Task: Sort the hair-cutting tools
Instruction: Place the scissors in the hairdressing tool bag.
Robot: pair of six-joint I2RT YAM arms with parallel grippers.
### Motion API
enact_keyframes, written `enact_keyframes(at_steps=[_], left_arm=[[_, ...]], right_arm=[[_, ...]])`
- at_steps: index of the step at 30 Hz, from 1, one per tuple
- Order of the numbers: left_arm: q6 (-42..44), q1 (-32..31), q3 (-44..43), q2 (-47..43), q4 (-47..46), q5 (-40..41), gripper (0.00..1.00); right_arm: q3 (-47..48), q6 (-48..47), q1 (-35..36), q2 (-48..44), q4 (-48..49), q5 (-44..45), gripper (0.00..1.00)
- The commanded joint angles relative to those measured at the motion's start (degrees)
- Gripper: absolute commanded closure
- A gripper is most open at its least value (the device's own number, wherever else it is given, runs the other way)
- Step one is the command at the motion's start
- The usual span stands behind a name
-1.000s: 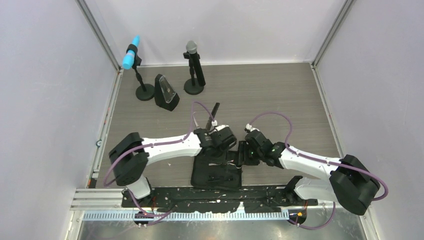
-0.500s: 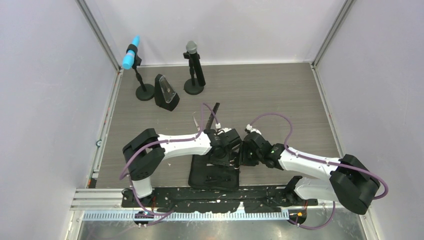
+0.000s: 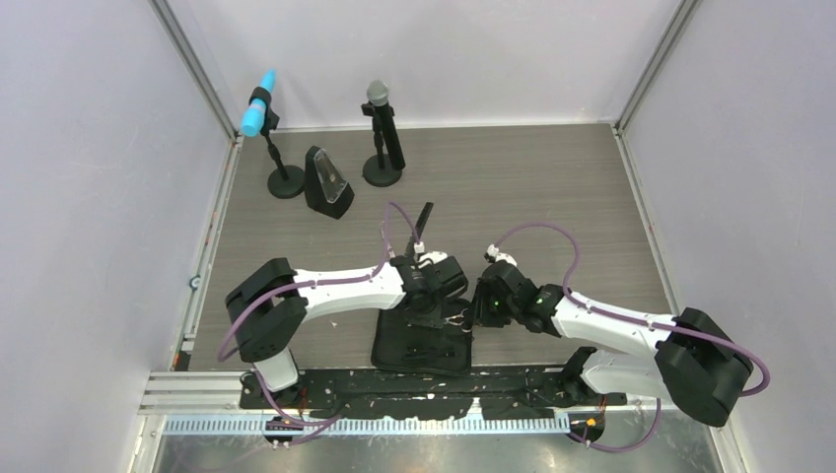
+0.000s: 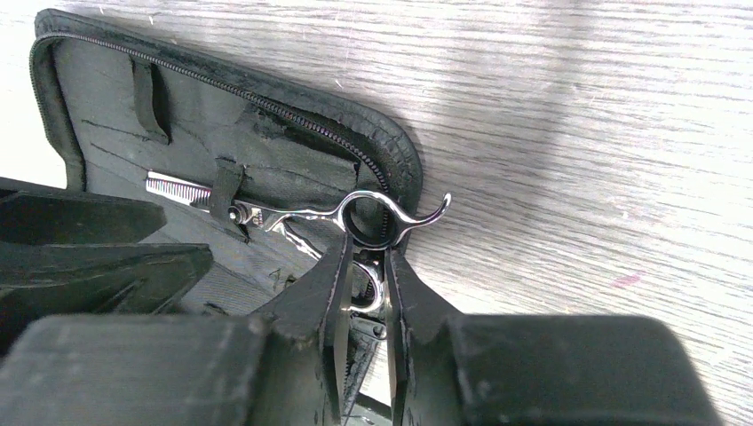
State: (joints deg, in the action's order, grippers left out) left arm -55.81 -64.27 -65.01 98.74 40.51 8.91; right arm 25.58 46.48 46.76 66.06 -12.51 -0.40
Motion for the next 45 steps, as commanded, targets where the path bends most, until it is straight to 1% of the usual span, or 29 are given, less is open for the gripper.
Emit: enact_keyframes(at_steps=[1, 5, 17, 24, 26, 28, 31, 36, 39, 42, 45], left_arm=[[-1.3, 0.2, 1.02, -2.46, 0.19, 1.9, 0.59], [-0.8, 0.25, 0.12, 0.08, -1.0, -0.21, 0.59], [-0.87, 0.2, -1.84, 3.72, -2.8, 0.77, 0.61], [-1.29, -0.43, -3.01, 4.57, -3.43, 1.6, 0.61], [-1.29, -0.59, -3.52, 5.15, -3.36, 1.66, 0.64], [-1.34, -0.54, -4.21, 6.12, -2.9, 1.45, 0.69], [-1.23, -0.55, -4.77, 7.49, -2.61, 0.67, 0.81], [-1.24, -0.59, -3.8, 6.58, -3.53, 0.89, 1.0], [-1.1, -0.59, -2.46, 4.55, -4.76, 1.26, 1.0], [-1.37, -0.59, 0.88, 0.66, -8.68, 1.51, 1.0], [-2.15, -0.59, 2.01, -1.45, -8.62, 2.03, 1.0]], right_arm=[[-0.14, 0.05, 0.26, -1.58, -0.05, 1.86, 0.84], [-0.29, -0.38, 0.26, -0.9, -0.12, 2.09, 0.87], [-1.9, -0.15, 0.26, -1.41, 0.34, 1.5, 0.9], [-1.36, -0.65, 0.65, -0.03, 0.8, 0.26, 0.91], [-1.14, -0.58, 0.97, 0.46, 0.82, -0.96, 0.91], [-0.89, -0.49, 1.23, 0.6, 0.82, -1.07, 0.91], [-0.46, -0.43, 1.58, 0.65, 0.72, -1.22, 0.92], [0.25, -0.57, 2.23, 0.96, 0.12, -1.35, 0.91], [0.54, -0.72, 2.72, 1.41, -0.23, -1.31, 0.92], [0.6, -0.64, 3.03, 1.69, -0.63, -0.73, 0.91], [0.52, -0.48, 3.15, 1.55, -0.91, -0.23, 0.92]])
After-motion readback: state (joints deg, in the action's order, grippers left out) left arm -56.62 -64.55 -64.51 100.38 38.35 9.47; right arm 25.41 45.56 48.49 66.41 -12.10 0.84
